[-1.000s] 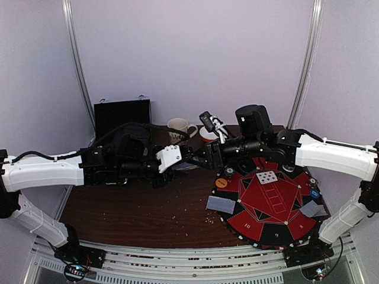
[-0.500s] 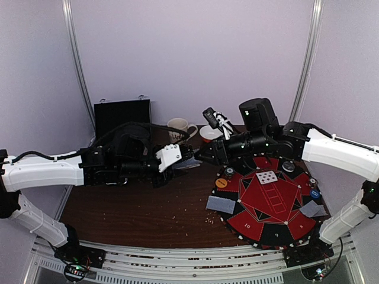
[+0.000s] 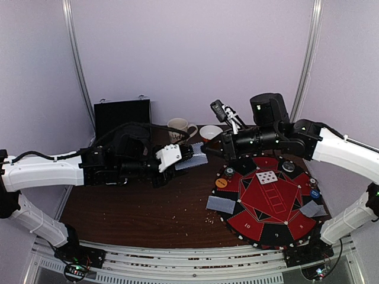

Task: Distribute texas hold em gaming equipment
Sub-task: Pick up the poker card from the face-down deck piles, then flop the poker card into the community card area.

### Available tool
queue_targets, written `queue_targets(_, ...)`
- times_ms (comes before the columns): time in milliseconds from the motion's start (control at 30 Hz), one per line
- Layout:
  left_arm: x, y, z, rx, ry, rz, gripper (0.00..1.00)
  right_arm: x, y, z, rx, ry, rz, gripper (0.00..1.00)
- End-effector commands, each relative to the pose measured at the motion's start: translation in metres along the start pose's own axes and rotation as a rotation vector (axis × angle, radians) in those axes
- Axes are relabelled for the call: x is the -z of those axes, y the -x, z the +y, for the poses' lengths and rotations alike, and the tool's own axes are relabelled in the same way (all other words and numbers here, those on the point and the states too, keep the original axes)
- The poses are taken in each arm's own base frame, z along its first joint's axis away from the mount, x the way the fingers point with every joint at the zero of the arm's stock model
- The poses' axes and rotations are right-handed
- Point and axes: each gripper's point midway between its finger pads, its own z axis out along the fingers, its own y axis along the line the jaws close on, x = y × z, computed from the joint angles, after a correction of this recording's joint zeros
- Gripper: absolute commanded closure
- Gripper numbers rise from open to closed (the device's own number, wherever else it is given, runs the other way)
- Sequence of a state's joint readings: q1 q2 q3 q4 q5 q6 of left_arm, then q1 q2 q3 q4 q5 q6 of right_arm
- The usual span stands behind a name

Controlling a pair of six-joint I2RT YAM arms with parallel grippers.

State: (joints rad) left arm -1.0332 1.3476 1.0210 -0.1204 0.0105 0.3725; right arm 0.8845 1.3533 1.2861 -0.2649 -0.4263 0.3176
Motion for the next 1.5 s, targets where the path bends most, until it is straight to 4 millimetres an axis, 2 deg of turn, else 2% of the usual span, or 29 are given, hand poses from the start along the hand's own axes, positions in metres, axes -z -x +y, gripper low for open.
queue_targets(0, 0.006, 0.019, 0.01, -0.002, 0.039, -0.065, 0.66, 0.028, 0.025, 0.006, 0.017, -0.033, -0.074, 1.0)
queue_targets(100, 0.006, 0.019, 0.011, -0.001, 0.044, -0.065, 0.66, 0.045, 0.026, -0.012, -0.001, -0.138, -0.068, 1.0)
queue_targets(200, 0.007, 0.019, 0.013, -0.001, 0.051, -0.064, 0.66, 0.069, 0.021, -0.042, -0.03, -0.281, -0.05, 1.0)
queue_targets(333, 0.007, 0.019, 0.014, 0.001, 0.061, -0.062, 0.66, 0.124, 0.009, -0.106, -0.108, -0.622, -0.031, 1.0)
queue_targets(467, 0.007, 0.02, 0.015, 0.001, 0.063, -0.063, 0.66, 0.192, -0.028, -0.18, -0.155, -1.094, 0.099, 1.0)
queue_targets(533, 0.007, 0.019, 0.015, 0.001, 0.062, -0.063, 0.66, 0.215, -0.048, -0.205, -0.099, -1.287, 0.237, 1.0)
queue_targets(600, 0.007, 0.02, 0.015, 0.001, 0.062, -0.063, 0.66, 0.227, -0.068, -0.225, -0.021, -1.433, 0.413, 1.0)
queue_targets(700, 0.007, 0.019, 0.015, -0.001, 0.065, -0.059, 0.66, 0.229, -0.083, -0.254, 0.045, -1.556, 0.582, 1.0)
queue_targets(833, 0.007, 0.018, 0.015, -0.002, 0.067, -0.055, 0.66, 0.222, -0.101, -0.278, 0.121, -1.642, 0.771, 1.0)
queue_targets(1000, 0.006, 0.016, 0.015, -0.004, 0.064, -0.051, 0.66, 0.202, -0.148, -0.304, 0.184, -1.639, 1.027, 1.0)
queue_targets(1133, 0.006, 0.016, 0.014, -0.005, 0.065, -0.048, 0.66, 0.176, -0.178, -0.314, 0.164, -1.522, 1.135, 1.0)
queue_targets(1267, 0.003, 0.014, 0.013, -0.007, 0.062, -0.041, 0.66, 0.149, -0.193, -0.32, 0.097, -1.42, 1.164, 1.0)
queue_targets(1467, 0.003, 0.013, 0.014, -0.007, 0.062, -0.039, 0.66, 0.129, -0.229, -0.32, -0.093, -1.306, 1.237, 1.0)
